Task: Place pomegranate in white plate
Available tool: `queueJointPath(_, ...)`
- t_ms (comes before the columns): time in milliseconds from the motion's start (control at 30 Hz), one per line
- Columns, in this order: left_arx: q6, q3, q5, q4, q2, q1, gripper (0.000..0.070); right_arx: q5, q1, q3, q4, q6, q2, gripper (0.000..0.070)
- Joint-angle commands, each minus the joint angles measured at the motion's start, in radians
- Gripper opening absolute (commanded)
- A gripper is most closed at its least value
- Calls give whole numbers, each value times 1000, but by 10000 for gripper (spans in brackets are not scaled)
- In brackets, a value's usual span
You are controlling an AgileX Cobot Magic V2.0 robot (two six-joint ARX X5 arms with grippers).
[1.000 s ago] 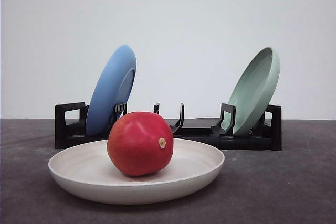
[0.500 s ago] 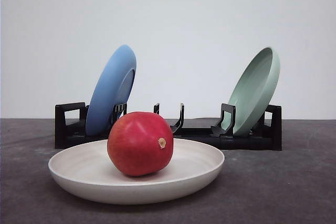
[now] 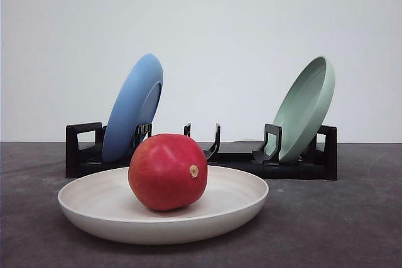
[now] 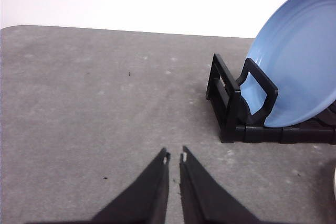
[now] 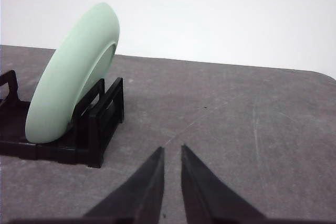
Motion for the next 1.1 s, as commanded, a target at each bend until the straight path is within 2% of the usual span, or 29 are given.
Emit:
queueJointPath(0, 7, -10, 2, 11, -1, 0, 17, 0, 0, -4, 10, 0, 1, 55)
queueJointPath(1067, 7, -10, 2, 11, -1, 0, 17, -1, 0, -4, 10, 0, 1, 55)
